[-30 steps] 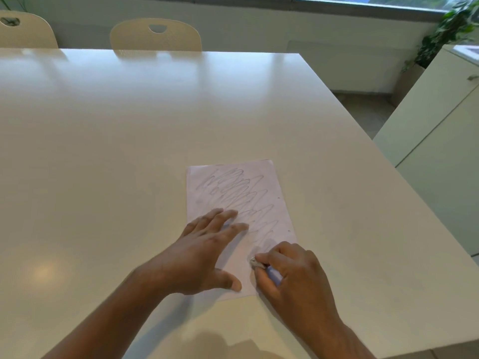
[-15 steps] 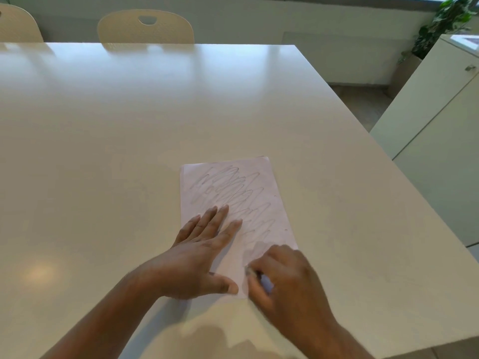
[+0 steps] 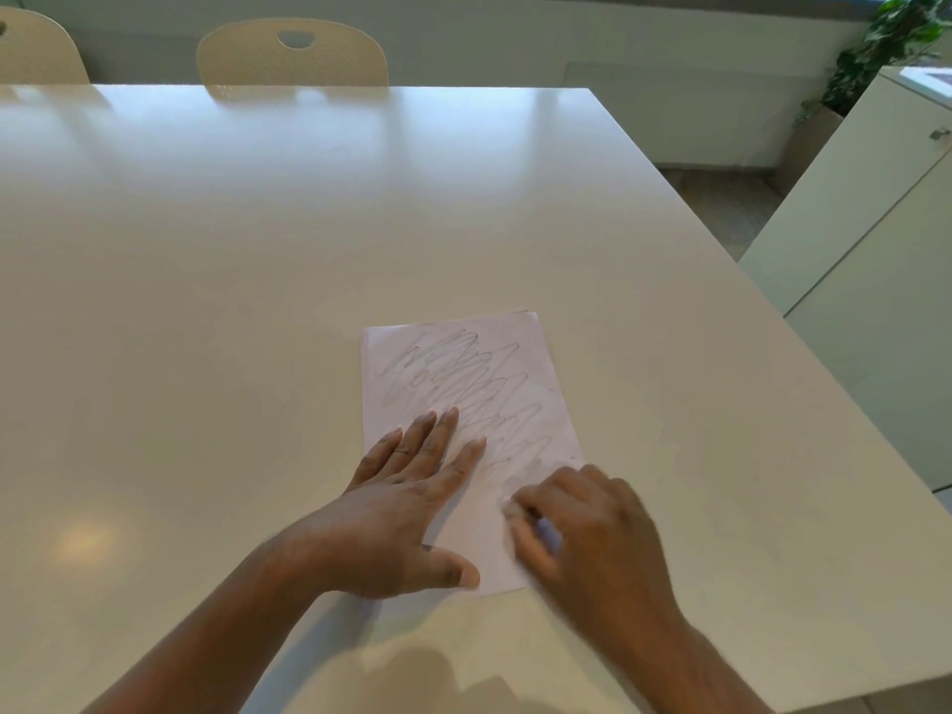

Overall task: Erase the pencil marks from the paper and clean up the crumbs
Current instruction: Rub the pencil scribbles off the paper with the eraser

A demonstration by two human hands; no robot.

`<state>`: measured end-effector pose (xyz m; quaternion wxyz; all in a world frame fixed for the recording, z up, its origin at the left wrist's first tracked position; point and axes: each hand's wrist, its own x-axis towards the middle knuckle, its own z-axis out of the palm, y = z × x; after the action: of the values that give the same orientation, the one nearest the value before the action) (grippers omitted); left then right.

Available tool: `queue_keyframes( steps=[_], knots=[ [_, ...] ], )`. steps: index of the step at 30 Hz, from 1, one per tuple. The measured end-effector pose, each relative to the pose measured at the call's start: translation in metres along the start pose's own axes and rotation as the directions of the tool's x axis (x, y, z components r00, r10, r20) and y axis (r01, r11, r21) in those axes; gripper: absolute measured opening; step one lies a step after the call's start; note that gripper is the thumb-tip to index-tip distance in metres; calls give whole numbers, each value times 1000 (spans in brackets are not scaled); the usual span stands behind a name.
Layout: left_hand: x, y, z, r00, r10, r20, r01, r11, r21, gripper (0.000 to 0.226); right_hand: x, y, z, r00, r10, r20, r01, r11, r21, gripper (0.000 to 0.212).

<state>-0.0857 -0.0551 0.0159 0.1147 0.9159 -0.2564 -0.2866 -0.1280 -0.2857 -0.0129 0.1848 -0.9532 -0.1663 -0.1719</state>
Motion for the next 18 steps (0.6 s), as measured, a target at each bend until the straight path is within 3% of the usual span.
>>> queue_keyframes(
  steps=[3, 9, 14, 18],
  knots=[
    [-1, 0, 0, 1000, 0, 2, 0, 1000, -2, 116, 13, 15, -2, 992, 116, -55, -118, 993, -26, 7],
    [-2, 2, 4, 999, -13, -29, 14, 999, 31, 121, -3, -15, 1, 997, -80, 15, 81, 996, -39, 4],
    [0, 2, 4, 999, -29, -26, 29, 999, 29, 123, 21, 9, -3, 991, 119, -56, -125, 985, -123, 9],
    [0, 3, 4, 999, -24, -30, 25, 999, 36, 122, 5, -15, 1, 1000, -25, 10, 26, 998, -59, 10]
  ],
)
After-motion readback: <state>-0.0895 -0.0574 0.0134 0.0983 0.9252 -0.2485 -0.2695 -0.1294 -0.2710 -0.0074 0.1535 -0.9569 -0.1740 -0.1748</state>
